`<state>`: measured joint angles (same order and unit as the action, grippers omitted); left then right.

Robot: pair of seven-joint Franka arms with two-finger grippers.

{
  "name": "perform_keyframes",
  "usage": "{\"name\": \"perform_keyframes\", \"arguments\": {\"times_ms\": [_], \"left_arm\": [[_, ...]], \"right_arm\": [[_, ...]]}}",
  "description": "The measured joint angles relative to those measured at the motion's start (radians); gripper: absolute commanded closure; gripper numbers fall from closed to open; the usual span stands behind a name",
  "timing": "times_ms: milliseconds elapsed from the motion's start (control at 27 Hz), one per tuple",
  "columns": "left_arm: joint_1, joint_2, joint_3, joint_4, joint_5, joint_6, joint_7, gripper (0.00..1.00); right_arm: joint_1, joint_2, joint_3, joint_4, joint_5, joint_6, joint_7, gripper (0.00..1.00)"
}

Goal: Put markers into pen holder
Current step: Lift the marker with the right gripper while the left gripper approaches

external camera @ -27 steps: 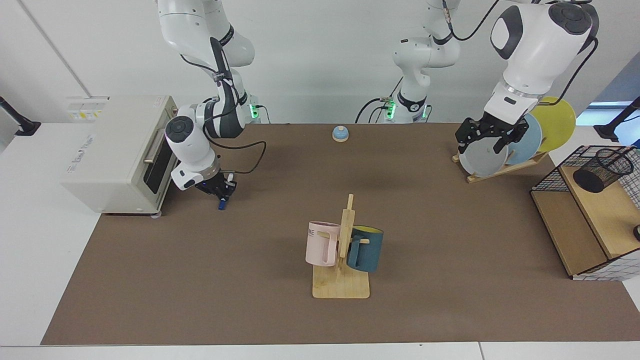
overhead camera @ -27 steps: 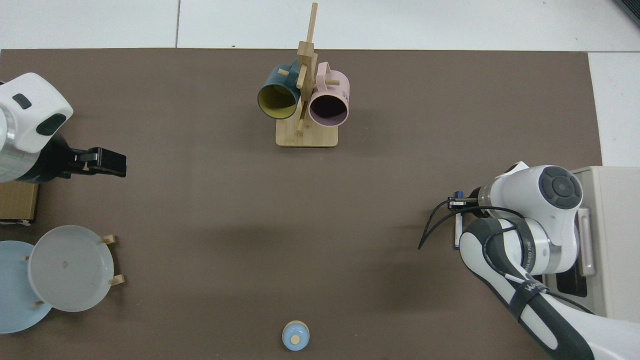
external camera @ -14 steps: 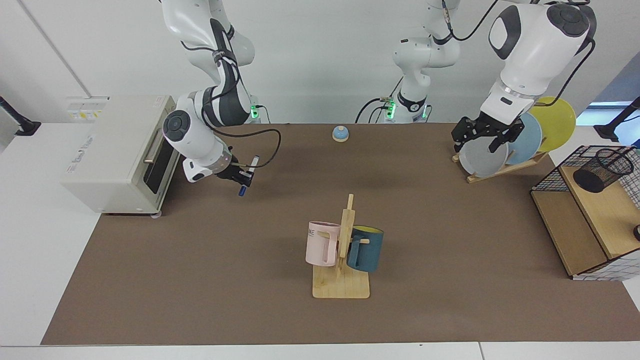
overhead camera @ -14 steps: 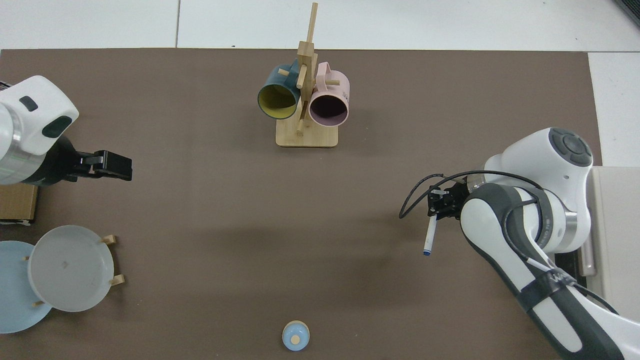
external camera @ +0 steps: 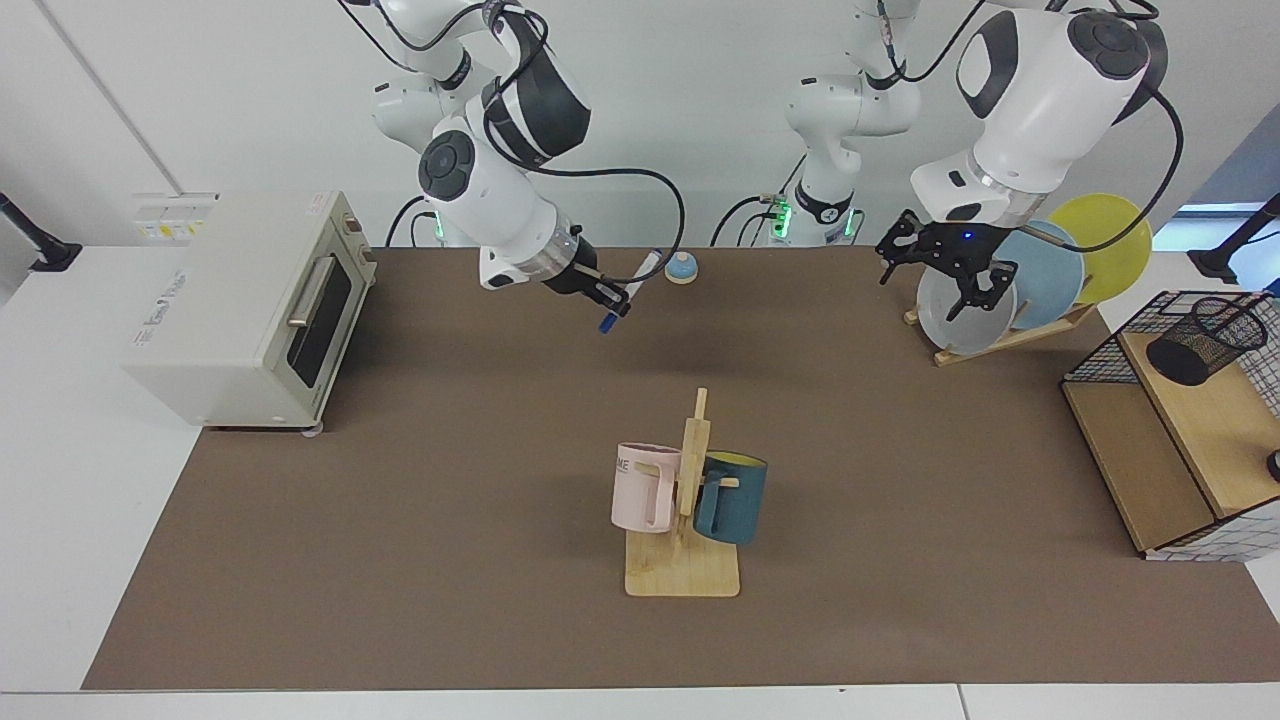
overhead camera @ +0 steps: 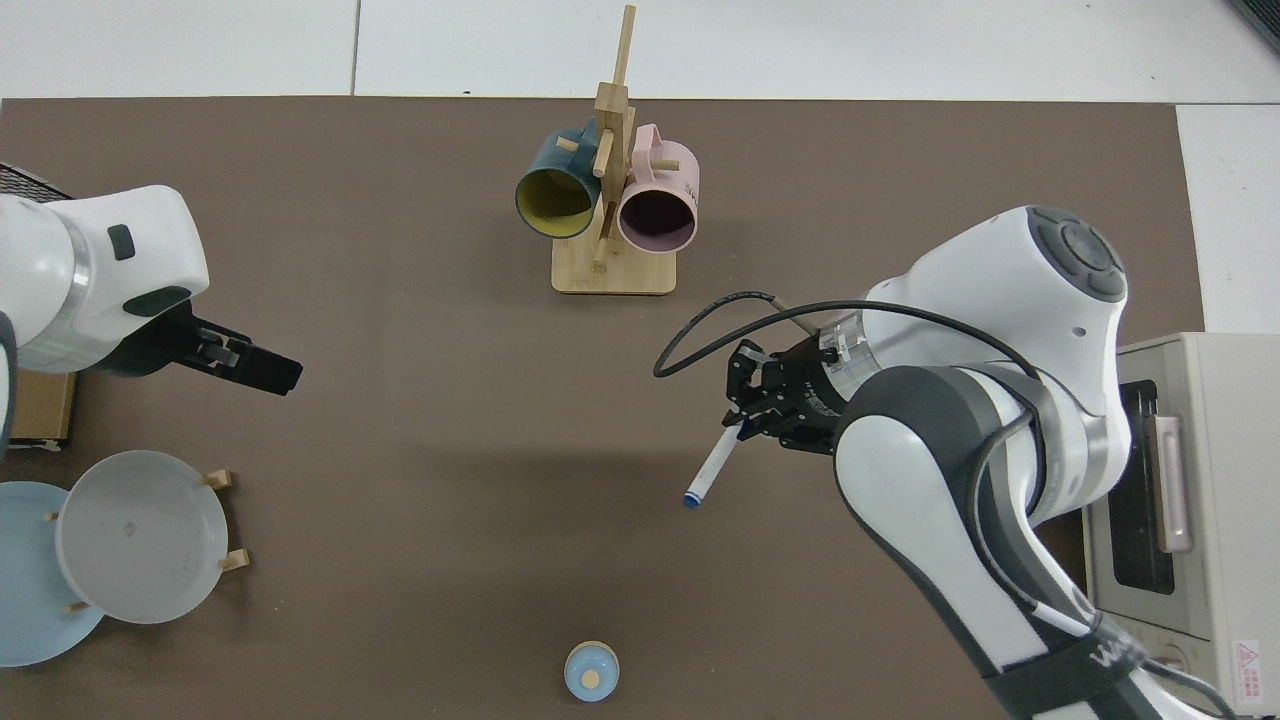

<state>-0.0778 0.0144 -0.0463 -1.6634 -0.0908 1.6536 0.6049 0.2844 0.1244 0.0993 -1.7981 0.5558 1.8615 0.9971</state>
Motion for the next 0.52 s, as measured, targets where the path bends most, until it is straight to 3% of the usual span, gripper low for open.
{"name": "perform_keyframes", "arguments": {"times_ms": [259, 519], "left_arm": [[-0.009, 0.000, -0.041, 0.000, 0.000, -0.001, 0.212, 0.00], [-0.012, -0.026, -0.171, -0.004, 0.069, -0.045, 0.229, 0.00]], "right_arm": [[0.025, 0.058, -0.001, 0.119, 0.129, 0.025, 0.169, 1.00], [0.059, 0.128, -0.001, 0.220, 0.219, 0.156, 0.318, 1.00]]}}
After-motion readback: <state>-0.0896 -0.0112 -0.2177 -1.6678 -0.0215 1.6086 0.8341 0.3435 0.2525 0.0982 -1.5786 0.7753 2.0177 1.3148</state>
